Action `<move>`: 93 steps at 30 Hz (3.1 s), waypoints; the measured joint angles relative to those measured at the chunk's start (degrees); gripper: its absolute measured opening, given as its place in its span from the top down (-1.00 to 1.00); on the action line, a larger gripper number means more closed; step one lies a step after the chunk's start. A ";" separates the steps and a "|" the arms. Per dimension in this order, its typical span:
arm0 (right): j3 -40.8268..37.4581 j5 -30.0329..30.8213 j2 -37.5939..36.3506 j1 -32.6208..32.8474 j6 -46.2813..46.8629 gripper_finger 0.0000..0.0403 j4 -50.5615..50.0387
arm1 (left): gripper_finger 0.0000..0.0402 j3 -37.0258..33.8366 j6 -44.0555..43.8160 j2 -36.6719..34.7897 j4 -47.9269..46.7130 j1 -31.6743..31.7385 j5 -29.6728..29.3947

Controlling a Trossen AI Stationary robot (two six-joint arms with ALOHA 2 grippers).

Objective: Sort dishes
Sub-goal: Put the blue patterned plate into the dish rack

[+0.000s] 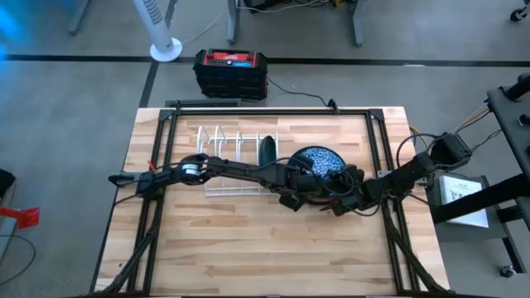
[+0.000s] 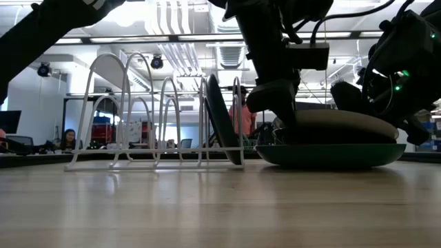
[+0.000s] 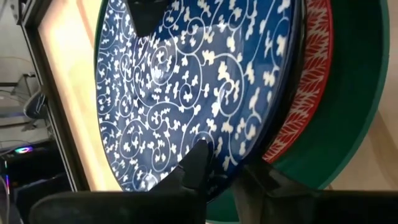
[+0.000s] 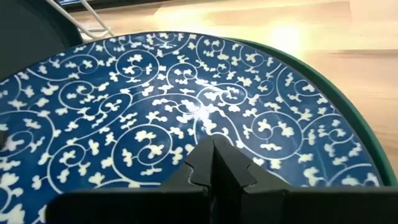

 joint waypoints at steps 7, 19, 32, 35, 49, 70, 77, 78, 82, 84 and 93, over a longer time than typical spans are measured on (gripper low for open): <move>0.00 -0.04 0.00 0.02 -0.34 1.00 -0.01 | 0.85 0.00 -0.13 0.00 0.42 -0.52 -0.02; 0.00 -1.66 -3.48 0.02 -3.20 1.00 -0.28 | 0.86 0.00 -2.08 0.00 0.66 -0.52 1.15; 0.00 -1.53 -5.97 0.11 -6.43 1.00 -0.44 | 0.88 -0.26 -4.33 0.13 0.52 -1.30 1.35; 0.00 -1.08 -6.64 0.13 -7.03 1.00 -0.51 | 0.89 -0.26 -4.70 0.13 0.45 -1.44 1.26; 1.35 0.99 -7.39 0.13 -9.43 0.99 -0.62 | 0.91 -0.35 -5.83 0.20 -0.11 -1.59 1.16; 3.76 2.82 -7.43 0.07 -10.95 0.63 -2.80 | 0.95 -0.39 -5.93 0.24 -0.28 -2.33 1.08; 7.20 4.87 -7.46 0.08 -10.93 0.55 -8.12 | 0.97 -0.39 -6.55 0.24 -0.20 -2.64 1.03; 7.68 4.94 -7.50 0.07 -10.91 0.54 -9.07 | 0.97 -0.39 -6.76 0.24 -0.22 -2.64 1.03; 9.56 4.91 -7.60 0.07 -10.91 0.50 -11.90 | 0.97 -0.39 -8.25 0.24 -0.14 -2.66 1.05; 10.20 4.85 -7.65 0.07 -10.89 0.48 -12.75 | 0.97 -0.39 -9.47 0.25 -0.03 -2.69 0.99; 11.28 4.77 -8.60 0.19 -10.52 0.35 -18.01 | 0.97 -0.42 -9.72 0.24 -0.20 -2.73 0.90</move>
